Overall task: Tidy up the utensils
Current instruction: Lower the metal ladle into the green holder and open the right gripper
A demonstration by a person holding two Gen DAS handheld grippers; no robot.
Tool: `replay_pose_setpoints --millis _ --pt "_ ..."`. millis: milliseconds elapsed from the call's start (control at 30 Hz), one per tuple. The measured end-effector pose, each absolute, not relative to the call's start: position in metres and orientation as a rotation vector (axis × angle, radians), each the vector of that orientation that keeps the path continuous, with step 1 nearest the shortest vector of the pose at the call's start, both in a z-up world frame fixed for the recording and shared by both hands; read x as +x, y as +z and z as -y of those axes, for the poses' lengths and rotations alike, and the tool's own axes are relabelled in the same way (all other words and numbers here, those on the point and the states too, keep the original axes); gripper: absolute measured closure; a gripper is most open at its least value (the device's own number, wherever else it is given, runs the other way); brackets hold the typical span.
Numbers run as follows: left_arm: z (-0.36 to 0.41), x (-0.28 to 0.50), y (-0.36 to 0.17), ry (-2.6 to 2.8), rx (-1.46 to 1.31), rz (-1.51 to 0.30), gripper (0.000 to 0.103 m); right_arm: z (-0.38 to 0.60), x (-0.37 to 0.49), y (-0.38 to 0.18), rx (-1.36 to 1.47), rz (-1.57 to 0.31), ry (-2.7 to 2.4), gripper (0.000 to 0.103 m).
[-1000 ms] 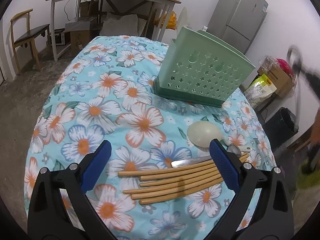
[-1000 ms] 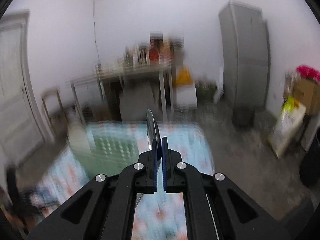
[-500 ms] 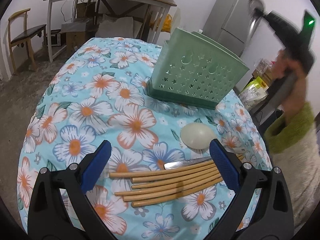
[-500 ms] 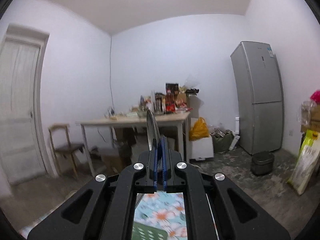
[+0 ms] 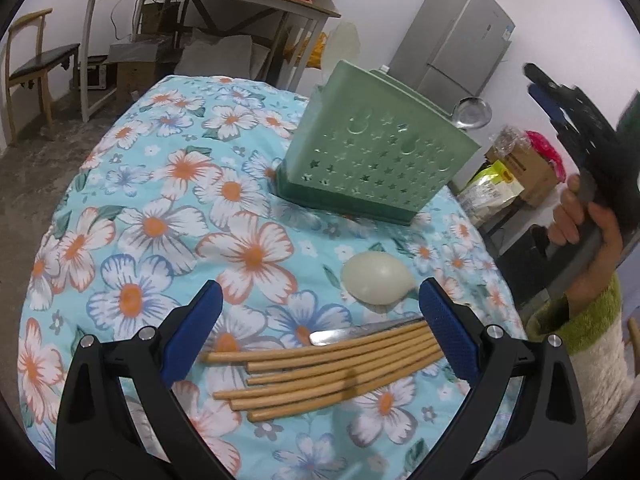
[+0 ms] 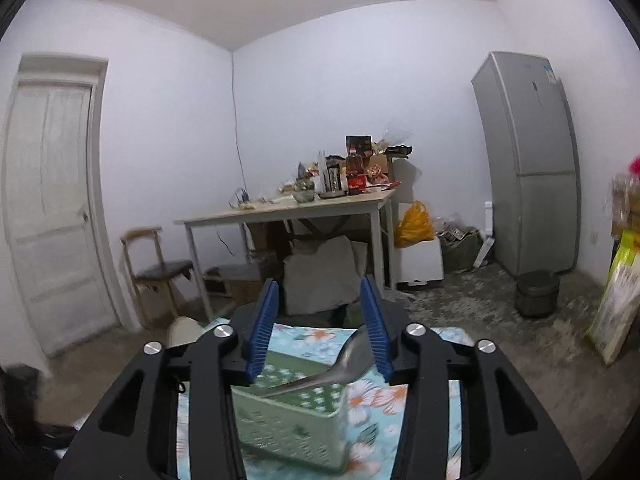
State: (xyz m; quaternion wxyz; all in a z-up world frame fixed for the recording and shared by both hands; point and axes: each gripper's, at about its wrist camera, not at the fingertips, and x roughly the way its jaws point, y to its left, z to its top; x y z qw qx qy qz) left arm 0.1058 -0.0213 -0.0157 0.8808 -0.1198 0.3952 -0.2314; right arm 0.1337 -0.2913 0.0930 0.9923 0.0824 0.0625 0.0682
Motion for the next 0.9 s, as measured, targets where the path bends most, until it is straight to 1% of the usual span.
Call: replay_pose_setpoints --millis 167,300,433,633,667,700,800,900 --pt "0.019 0.102 -0.018 -0.497 -0.27 -0.855 0.008 0.3 0.108 0.093 0.201 -0.129 0.113 0.059" --pt "0.021 0.1 -0.014 -0.507 -0.253 -0.852 0.008 0.308 0.115 0.087 0.268 -0.204 0.122 0.059" --pt "0.022 0.097 -0.011 -0.513 -0.231 -0.836 0.008 0.316 0.143 0.075 0.356 -0.31 0.143 0.059" --pt "0.027 0.094 -0.013 -0.546 -0.2 -0.842 0.008 0.332 0.211 0.049 0.504 -0.47 0.144 0.059" --pt "0.028 0.094 -0.013 -0.548 -0.198 -0.843 0.008 0.333 0.218 0.044 0.517 -0.49 0.138 0.063" --pt "0.028 0.095 -0.013 -0.551 -0.196 -0.845 0.008 0.334 0.226 0.039 0.523 -0.504 0.127 0.077" --pt "0.027 0.097 -0.015 -0.552 -0.201 -0.851 0.008 0.337 0.24 0.03 0.521 -0.527 0.105 0.097" --pt "0.023 0.1 -0.018 -0.548 -0.218 -0.862 0.008 0.329 0.236 0.039 0.459 -0.474 0.082 0.098"
